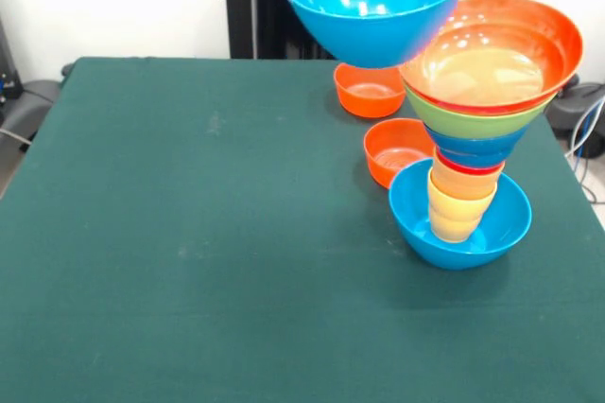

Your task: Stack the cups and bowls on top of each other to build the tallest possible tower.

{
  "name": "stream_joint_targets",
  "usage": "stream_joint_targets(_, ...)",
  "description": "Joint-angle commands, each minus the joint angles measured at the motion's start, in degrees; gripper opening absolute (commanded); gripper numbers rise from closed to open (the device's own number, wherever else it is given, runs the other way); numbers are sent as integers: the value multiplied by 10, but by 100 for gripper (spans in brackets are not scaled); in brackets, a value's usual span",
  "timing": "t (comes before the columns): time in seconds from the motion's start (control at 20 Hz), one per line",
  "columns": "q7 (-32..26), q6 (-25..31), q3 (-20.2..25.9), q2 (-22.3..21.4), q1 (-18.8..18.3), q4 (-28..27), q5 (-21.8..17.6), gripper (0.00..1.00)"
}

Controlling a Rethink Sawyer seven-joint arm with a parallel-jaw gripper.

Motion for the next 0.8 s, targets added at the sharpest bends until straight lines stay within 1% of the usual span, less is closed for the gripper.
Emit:
stream_joint_targets(0.05,119,67,1,55,27,-3,18,0)
stream_joint_targets(0.35,118,70,-3,65,33,-8,39,0)
stream_joint_targets(0.8,122,76,-9,76,43,-14,57,0)
